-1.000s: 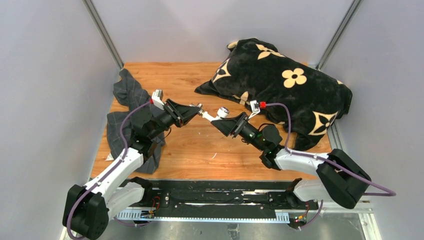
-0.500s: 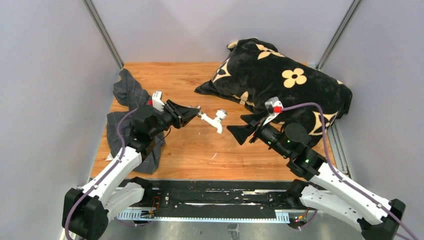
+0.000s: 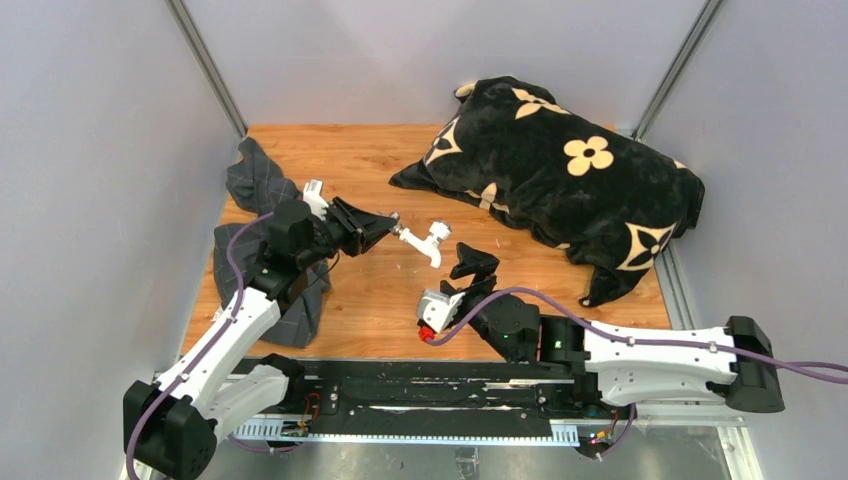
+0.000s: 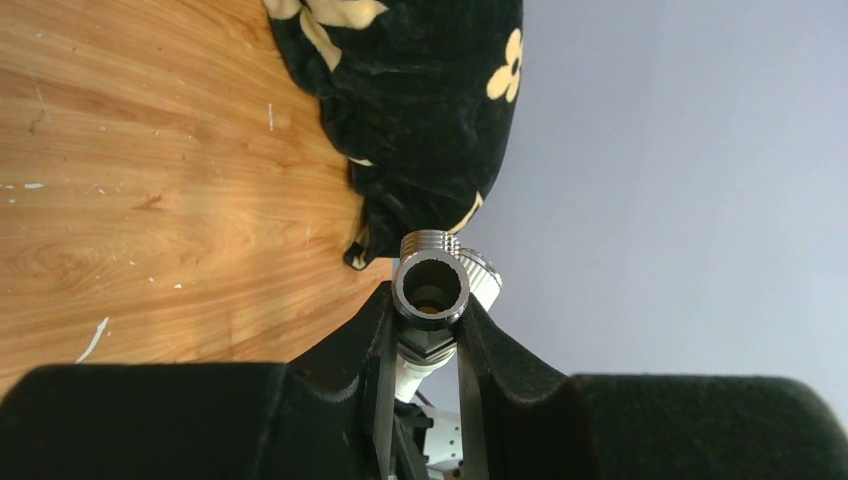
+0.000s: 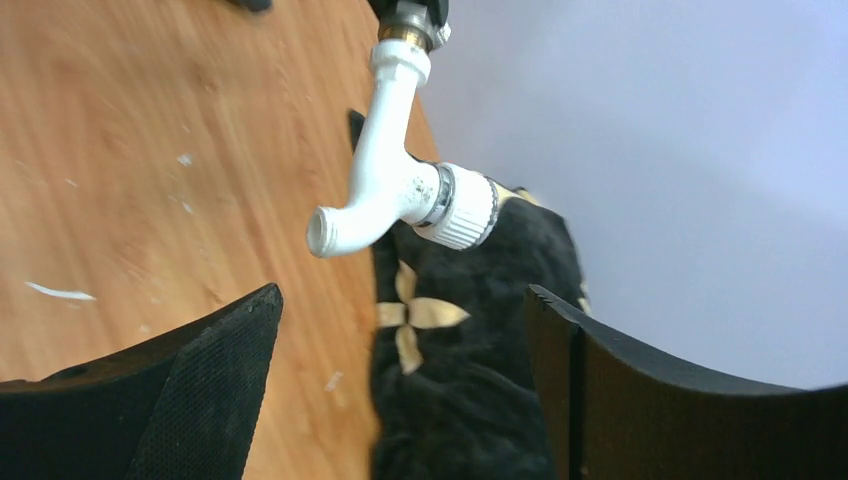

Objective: Install the water faucets

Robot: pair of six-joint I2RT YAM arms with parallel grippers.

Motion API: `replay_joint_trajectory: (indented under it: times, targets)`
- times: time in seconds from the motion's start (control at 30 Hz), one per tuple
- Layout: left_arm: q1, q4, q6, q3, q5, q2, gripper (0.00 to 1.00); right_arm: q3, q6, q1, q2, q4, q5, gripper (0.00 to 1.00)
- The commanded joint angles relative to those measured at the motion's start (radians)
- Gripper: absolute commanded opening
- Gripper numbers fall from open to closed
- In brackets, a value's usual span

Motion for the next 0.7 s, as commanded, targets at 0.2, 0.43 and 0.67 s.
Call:
replay_joint_trajectory:
  times: [0.2, 0.43, 0.67]
  targets:
    - [0.002, 0.038, 0.014, 0.043, 0.004, 0.012, 0.0, -0.159, -0.48, 0.032, 0.143, 0.507, 0.12, 0.9]
    - [0.002, 0.064, -0.001, 0.028, 0.019, 0.027, 0.0, -0.201, -0.723, 0.013, 0.382, 0.953, 0.16, 0.9]
    - [0.002, 0.067, 0.004, 0.014, 0.016, 0.01, 0.0, -0.159, -0.822, -0.05, 0.587, 1.207, 0.2, 0.85]
